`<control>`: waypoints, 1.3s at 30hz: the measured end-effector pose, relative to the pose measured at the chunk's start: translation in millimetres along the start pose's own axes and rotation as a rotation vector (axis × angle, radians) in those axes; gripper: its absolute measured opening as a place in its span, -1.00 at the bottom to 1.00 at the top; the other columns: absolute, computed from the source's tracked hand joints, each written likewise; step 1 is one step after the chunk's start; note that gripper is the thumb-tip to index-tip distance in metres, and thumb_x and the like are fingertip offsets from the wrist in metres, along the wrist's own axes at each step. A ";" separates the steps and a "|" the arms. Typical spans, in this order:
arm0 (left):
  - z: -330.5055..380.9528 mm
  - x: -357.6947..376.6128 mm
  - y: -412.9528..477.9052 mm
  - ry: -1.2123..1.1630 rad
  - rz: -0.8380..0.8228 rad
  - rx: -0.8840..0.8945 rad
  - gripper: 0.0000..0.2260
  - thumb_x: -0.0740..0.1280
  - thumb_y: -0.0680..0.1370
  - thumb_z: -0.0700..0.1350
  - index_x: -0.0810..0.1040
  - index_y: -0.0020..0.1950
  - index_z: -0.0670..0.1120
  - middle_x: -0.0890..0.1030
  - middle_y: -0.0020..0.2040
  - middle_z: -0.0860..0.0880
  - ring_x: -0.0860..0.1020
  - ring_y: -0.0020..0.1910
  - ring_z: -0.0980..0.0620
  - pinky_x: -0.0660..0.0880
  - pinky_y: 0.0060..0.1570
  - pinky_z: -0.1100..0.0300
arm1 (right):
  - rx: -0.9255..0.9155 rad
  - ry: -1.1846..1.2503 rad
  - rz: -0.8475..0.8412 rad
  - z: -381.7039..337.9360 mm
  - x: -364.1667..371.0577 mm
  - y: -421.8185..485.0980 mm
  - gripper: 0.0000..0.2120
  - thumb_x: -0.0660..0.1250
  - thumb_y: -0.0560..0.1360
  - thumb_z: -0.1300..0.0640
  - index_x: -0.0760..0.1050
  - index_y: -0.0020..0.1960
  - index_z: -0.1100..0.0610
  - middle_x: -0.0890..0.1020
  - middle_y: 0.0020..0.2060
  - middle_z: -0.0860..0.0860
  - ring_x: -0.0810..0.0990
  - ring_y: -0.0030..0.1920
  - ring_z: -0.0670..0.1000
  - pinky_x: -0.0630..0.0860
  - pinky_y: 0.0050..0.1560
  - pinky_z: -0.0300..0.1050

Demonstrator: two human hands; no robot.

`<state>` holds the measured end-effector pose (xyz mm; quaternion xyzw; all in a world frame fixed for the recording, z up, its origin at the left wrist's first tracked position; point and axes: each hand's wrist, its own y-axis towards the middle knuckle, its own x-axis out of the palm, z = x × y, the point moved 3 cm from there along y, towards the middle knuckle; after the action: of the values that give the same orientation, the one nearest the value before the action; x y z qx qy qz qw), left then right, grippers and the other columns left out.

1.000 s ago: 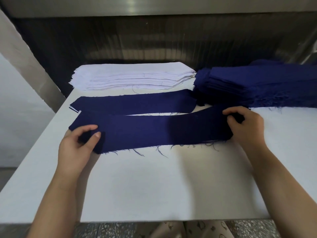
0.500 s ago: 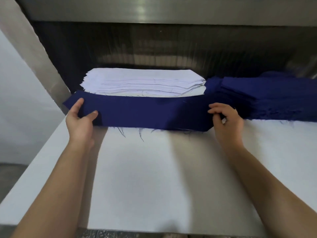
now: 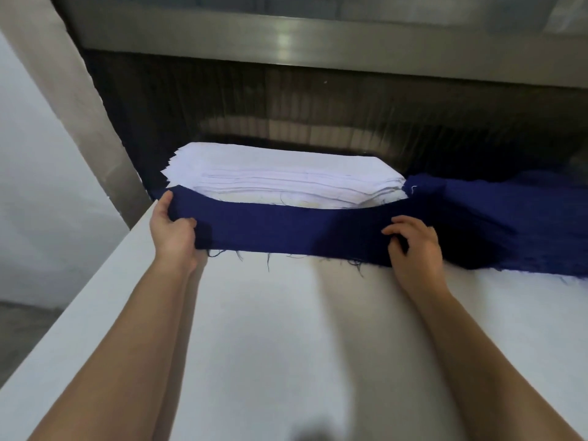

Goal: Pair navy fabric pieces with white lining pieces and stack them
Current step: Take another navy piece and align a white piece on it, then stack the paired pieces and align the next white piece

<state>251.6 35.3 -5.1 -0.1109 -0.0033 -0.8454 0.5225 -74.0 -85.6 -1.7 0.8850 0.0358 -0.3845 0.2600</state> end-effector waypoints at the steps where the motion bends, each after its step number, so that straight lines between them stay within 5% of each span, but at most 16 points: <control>1: 0.2 -0.8 0.2 0.021 0.005 0.011 -0.40 0.10 0.51 -0.49 0.27 0.50 -0.08 0.45 0.21 0.04 0.52 -0.01 0.19 0.52 -0.16 0.41 | 0.005 -0.028 -0.034 1.1 2.1 0.3 -0.80 0.26 0.46 0.40 0.60 -0.01 0.25 0.54 0.17 0.13 0.46 0.13 0.19 0.07 0.17 -0.41; 4: 0.1 -2.5 1.0 0.143 0.011 0.061 -0.37 0.09 0.49 -0.50 0.22 0.52 -0.11 0.39 0.39 0.00 0.43 0.32 0.04 0.43 0.28 0.21 | 0.029 -0.138 -0.151 3.8 9.0 0.3 -0.79 0.26 0.50 0.29 0.58 0.11 0.20 0.49 0.27 0.10 0.42 0.22 0.19 0.14 0.26 -0.14; 6: 0.3 -4.1 2.3 0.220 0.018 0.093 -0.36 0.07 0.47 -0.51 0.21 0.53 -0.13 0.33 0.45 -0.03 0.35 0.40 0.01 0.34 0.38 0.14 | 0.036 -0.195 -0.191 3.3 10.8 0.0 -0.77 0.25 0.52 0.23 0.56 0.15 0.15 0.46 0.32 0.06 0.39 0.25 0.17 0.19 0.26 -0.04; 16: 5.8 -16.1 15.6 0.525 0.044 0.176 -0.39 0.06 0.47 -0.49 0.27 0.50 -0.16 0.29 0.47 -0.13 0.31 0.43 -0.07 0.28 0.37 0.17 | -0.019 -0.250 -0.228 2.3 16.5 -3.0 -0.74 0.22 0.55 0.07 0.50 0.22 -0.02 0.40 0.36 -0.10 0.23 0.31 0.11 0.02 0.20 -0.15; 20: 6.3 -6.6 1.9 0.640 0.051 0.335 -0.38 0.13 0.44 -0.52 0.29 0.47 -0.16 -0.01 0.53 -0.14 0.10 0.49 -0.05 0.05 0.26 0.59 | 0.032 -0.337 -0.218 4.9 17.6 -3.0 -0.66 0.20 0.54 -0.02 0.41 0.31 -0.08 0.29 0.42 -0.10 0.08 0.36 0.11 0.01 0.24 -0.05; 21: 6.7 -3.4 -1.4 0.691 0.054 0.393 -0.38 0.16 0.43 -0.52 0.31 0.46 -0.16 -0.04 0.53 -0.15 0.01 0.52 -0.08 -0.02 0.31 0.57 | 0.043 -0.372 -0.236 4.4 18.2 -3.8 -0.62 0.18 0.54 -0.05 0.35 0.35 -0.09 0.23 0.45 -0.11 0.06 0.35 0.10 0.03 0.24 -0.01; 23: 7.9 2.7 -7.7 0.844 0.052 0.503 -0.37 0.19 0.39 -0.52 0.33 0.44 -0.19 -0.01 0.53 -0.22 -0.12 0.53 -0.22 -0.13 0.48 0.21 | 0.054 -0.436 -0.249 0.6 16.7 -6.2 -0.54 0.16 0.54 -0.09 0.21 0.42 -0.12 0.08 0.49 -0.15 0.05 0.31 0.10 0.09 0.25 0.05; 25: 7.8 9.4 -12.6 0.931 0.032 0.556 -0.37 0.20 0.36 -0.53 0.35 0.43 -0.22 0.05 0.52 -0.26 -0.13 0.53 -0.29 -0.16 0.48 0.00 | -0.003 -0.459 -0.158 -10.2 7.6 -8.9 -0.51 0.22 0.52 -0.04 0.24 0.43 -0.04 0.16 0.46 -0.07 0.17 0.24 0.13 0.20 0.18 0.06; 28: 4.9 27.5 -23.3 0.923 -0.054 0.575 -0.41 0.18 0.38 -0.54 0.38 0.40 -0.24 0.10 0.51 -0.24 -0.04 0.52 -0.23 0.02 0.49 0.01 | -0.173 -0.363 0.211 -26.1 -21.3 -6.5 -0.66 0.31 0.42 0.16 0.53 0.19 0.17 0.50 0.17 0.15 0.39 0.00 0.17 0.41 -0.03 0.05; 30: 0.9 45.4 -32.7 0.898 -0.125 0.557 -0.44 0.16 0.41 -0.54 0.39 0.39 -0.23 0.14 0.49 -0.21 0.05 0.49 -0.20 0.10 0.46 0.05 | -0.180 -0.338 0.340 -23.8 -43.5 2.2 -0.71 0.29 0.43 0.21 0.56 0.13 0.21 0.53 0.11 0.19 0.39 0.00 0.18 0.37 -0.04 0.03; 35: -18.6 102.3 -76.4 0.861 -0.365 0.577 -0.50 0.19 0.46 -0.48 0.40 0.39 -0.22 0.16 0.49 -0.15 0.09 0.46 -0.13 0.11 0.38 0.23 | 0.088 -0.455 0.095 15.6 -75.9 34.2 -0.57 0.19 0.57 0.08 0.27 0.42 0.12 0.25 0.42 0.09 0.17 0.38 0.18 0.15 0.30 0.06; 39: -24.8 157.0 -120.0 0.800 -0.564 0.624 -0.52 0.22 0.49 -0.41 0.39 0.40 -0.16 0.17 0.48 -0.11 0.09 0.46 -0.07 0.09 0.34 0.31 | 0.071 -0.438 -0.045 32.5 -86.6 46.4 -0.64 0.15 0.60 0.03 0.39 0.35 0.14 0.48 0.28 0.10 0.39 0.25 0.15 0.29 0.23 0.05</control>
<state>73.5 -51.8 13.9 0.3817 -0.0842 -0.8871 0.2455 -144.0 -129.7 60.4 0.7881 -0.0151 -0.5741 0.2214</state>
